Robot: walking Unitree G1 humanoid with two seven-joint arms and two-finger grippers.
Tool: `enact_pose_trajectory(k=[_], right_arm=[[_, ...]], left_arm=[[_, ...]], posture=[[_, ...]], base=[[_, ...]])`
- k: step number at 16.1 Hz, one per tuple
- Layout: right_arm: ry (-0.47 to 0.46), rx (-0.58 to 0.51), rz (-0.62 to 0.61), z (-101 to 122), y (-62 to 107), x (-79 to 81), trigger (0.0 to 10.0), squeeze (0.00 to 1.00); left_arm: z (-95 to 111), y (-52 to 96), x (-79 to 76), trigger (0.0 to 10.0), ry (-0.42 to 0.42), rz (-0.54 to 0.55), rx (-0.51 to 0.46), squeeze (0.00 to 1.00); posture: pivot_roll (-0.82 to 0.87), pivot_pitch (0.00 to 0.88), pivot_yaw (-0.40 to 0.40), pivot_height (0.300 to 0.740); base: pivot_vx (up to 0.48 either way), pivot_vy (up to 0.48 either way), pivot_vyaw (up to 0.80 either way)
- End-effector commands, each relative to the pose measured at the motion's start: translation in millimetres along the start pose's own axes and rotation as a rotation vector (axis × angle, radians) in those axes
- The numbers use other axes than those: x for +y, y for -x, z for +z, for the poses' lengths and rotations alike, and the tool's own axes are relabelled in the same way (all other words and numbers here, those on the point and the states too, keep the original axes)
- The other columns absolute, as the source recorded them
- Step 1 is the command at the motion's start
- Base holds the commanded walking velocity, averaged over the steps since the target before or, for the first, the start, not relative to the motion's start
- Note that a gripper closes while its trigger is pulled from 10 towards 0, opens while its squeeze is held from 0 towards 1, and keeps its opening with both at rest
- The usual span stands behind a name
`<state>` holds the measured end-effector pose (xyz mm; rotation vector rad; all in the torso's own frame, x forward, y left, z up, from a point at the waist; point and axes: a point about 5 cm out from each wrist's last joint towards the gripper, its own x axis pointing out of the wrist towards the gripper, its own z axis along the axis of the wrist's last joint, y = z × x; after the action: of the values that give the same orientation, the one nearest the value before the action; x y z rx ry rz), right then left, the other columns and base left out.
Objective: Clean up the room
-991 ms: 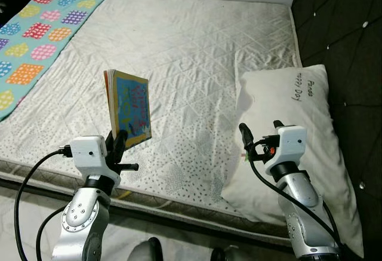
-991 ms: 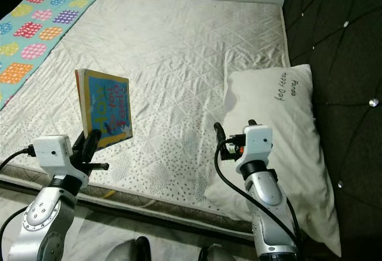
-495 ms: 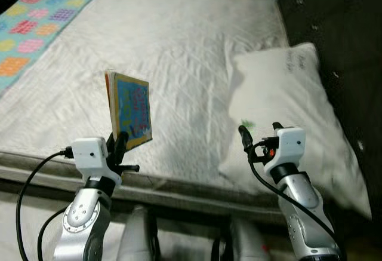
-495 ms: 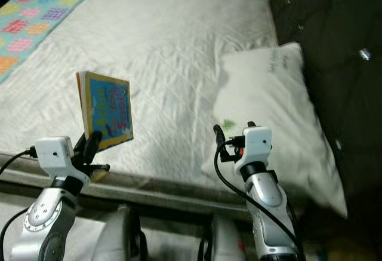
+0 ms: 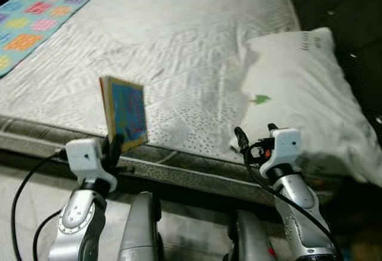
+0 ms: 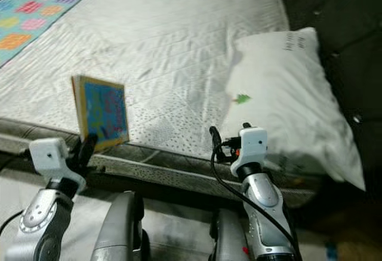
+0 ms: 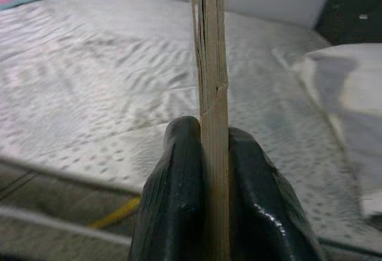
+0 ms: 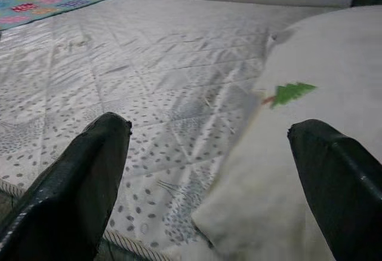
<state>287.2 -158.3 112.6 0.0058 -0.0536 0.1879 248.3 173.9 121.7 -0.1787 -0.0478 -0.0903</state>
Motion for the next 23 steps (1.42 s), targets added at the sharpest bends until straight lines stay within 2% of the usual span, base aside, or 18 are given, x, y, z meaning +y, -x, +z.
enact_pose_trajectory(k=[1,15,19,23], right_arm=[[0.004,-0.009,-0.009,2.1,-0.1,-2.7,10.0,0.0],[-0.017,0.0,-0.017,1.2,-2.0,-3.5,10.0,0.0],[-0.02,0.002,-0.018,0.8,-2.5,-3.3,10.0,0.0],[-0.019,0.008,-0.019,-0.4,-3.3,-5.2,10.0,0.0]], left_arm=[[8.4,0.3,-4.9,10.0,0.003,-0.028,-0.046,0.0],[9.0,-0.8,-6.3,10.0,-0.001,-0.045,-0.042,0.0],[7.3,-2.1,-1.8,10.0,-0.005,-0.001,-0.026,0.0],[1.0,-2.0,6.0,10.0,0.067,0.047,0.022,0.0]], posture=[[-0.03,0.181,0.01,0.595],[-0.03,0.198,0.011,0.595],[-0.03,0.199,0.011,0.595],[-0.03,0.196,0.0,0.595]], base=[[0.281,0.0,0.0],[0.308,0.0,-0.06],[0.0,0.0,0.0],[0.0,0.0,0.0]])
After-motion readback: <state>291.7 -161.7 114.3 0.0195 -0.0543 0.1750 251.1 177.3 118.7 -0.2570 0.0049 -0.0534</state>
